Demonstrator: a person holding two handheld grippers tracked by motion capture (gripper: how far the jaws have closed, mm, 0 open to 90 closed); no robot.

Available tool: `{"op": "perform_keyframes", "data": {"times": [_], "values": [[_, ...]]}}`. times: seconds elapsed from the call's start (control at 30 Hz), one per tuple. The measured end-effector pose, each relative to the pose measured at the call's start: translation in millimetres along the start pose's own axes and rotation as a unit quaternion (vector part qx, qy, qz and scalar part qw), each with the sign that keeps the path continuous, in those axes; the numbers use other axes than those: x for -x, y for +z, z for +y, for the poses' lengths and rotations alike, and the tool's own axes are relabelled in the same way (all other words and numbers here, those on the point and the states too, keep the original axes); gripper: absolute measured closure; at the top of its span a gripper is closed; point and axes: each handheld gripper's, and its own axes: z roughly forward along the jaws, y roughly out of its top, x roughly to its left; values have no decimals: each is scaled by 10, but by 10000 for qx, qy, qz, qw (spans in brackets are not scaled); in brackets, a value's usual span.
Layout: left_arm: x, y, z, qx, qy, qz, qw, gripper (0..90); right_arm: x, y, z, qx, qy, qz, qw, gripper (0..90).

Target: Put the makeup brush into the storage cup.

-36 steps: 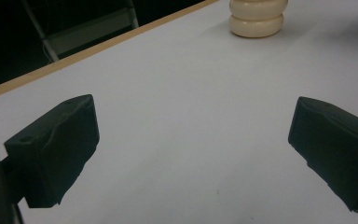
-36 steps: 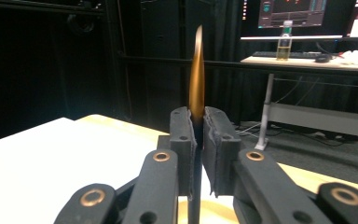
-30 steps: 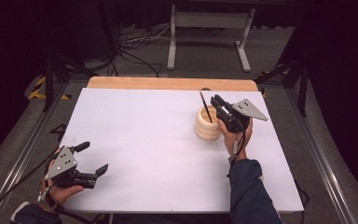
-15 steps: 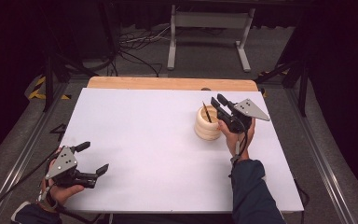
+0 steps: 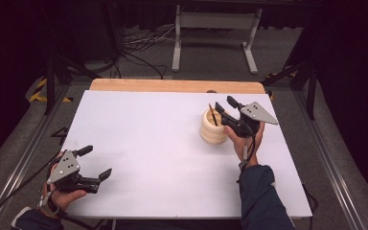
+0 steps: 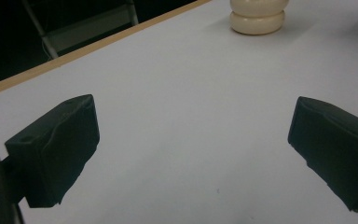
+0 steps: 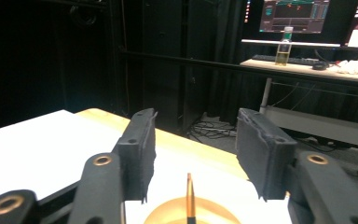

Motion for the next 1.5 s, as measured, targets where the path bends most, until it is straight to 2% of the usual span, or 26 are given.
{"op": "perform_keyframes", "data": {"times": [0.3,0.47,0.7,0.8,0.97,1.07,1.3,1.5], "values": [[-2,-3,-2,-12,-2,-3,10000,29,-40,-18,16,-70,-185,1,9998,355],[0,-2,-1,-4,9,7,10000,29,-45,-47,17,-42,-199,-84,9998,301],[0,4,0,0,1,14,10000,29,-47,-61,6,-173,-243,-174,9994,158],[-3,4,-1,-16,7,21,10000,29,-67,-67,19,-281,-395,-246,9985,104],[-5,-5,1,0,9,34,10000,29,-76,-80,26,-305,-372,-208,9986,76],[-8,-10,0,10,15,38,10000,28,-93,-90,32,-407,-481,-140,9979,60],[-12,-14,-3,16,16,47,10000,28,-116,-164,68,-302,-513,-89,9982,32],[-7,-9,-1,-5,19,25,10000,28,-147,-220,91,-277,-647,-41,9975,44]]}}
